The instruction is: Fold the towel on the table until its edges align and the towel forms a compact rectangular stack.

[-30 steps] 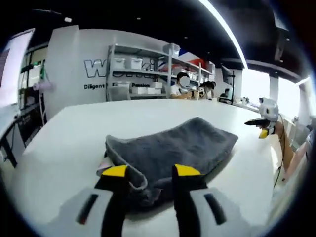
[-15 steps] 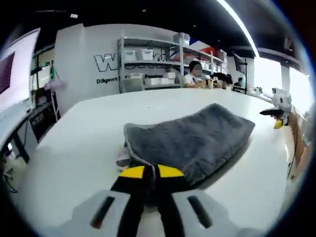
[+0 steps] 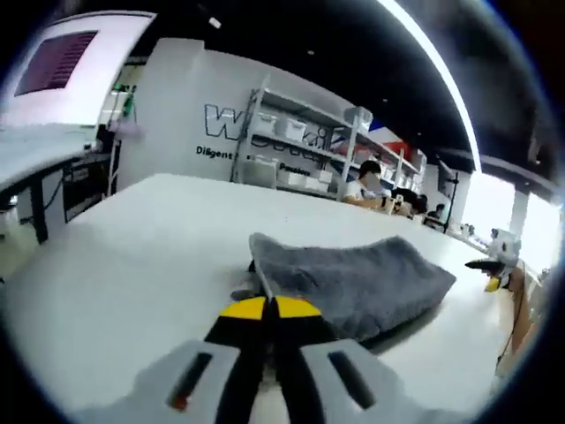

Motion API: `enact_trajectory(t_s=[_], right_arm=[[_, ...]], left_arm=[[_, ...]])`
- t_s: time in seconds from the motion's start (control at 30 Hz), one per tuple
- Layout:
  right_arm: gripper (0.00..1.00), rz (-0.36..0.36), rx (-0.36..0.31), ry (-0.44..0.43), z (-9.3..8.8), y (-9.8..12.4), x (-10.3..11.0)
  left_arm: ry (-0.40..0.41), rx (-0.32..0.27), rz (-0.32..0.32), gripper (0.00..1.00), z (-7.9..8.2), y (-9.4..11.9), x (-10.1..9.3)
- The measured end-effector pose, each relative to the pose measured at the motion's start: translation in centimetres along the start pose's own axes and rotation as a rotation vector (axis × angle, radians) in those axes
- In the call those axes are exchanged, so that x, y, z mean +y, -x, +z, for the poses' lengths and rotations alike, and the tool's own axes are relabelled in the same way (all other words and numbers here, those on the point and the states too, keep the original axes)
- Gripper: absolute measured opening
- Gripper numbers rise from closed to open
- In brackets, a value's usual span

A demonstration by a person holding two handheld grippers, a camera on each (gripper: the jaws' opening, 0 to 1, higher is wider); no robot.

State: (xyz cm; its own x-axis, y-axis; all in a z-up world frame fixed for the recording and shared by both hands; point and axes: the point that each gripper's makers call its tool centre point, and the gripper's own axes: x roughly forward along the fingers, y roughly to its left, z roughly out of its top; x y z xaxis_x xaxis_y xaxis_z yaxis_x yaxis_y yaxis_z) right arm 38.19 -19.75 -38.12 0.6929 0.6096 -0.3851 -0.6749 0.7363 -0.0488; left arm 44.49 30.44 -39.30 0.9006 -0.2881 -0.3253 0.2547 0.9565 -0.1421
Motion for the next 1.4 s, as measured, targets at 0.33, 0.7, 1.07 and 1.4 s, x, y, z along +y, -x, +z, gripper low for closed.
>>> enact_trajectory(t_s=[0.33,0.7,1.07,1.4], right_arm=[[1.00,0.012,0.017,0.008,-0.2,-0.4,0.4],[1.00,-0.012,-0.001,0.000,1.2,-0.8,-0.2],[1.00,0.023,0.000,0.003,1.8,-1.9,0.5],[1.00,0.062,-0.035,0.006,3.4,-3.0,0.9]], left_arm=[[-0.067,0.026,0.030,0.05,-0.5,-0.4,0.0],[0.027,-0.215,-0.098,0.44,3.5,1.6,-1.3],[-0.051,-0.081,-0.172,0.98,2.2,2.8,-5.3],[-0.116,-0.053,-0.245,0.99,1.9,4.8,-8.9]])
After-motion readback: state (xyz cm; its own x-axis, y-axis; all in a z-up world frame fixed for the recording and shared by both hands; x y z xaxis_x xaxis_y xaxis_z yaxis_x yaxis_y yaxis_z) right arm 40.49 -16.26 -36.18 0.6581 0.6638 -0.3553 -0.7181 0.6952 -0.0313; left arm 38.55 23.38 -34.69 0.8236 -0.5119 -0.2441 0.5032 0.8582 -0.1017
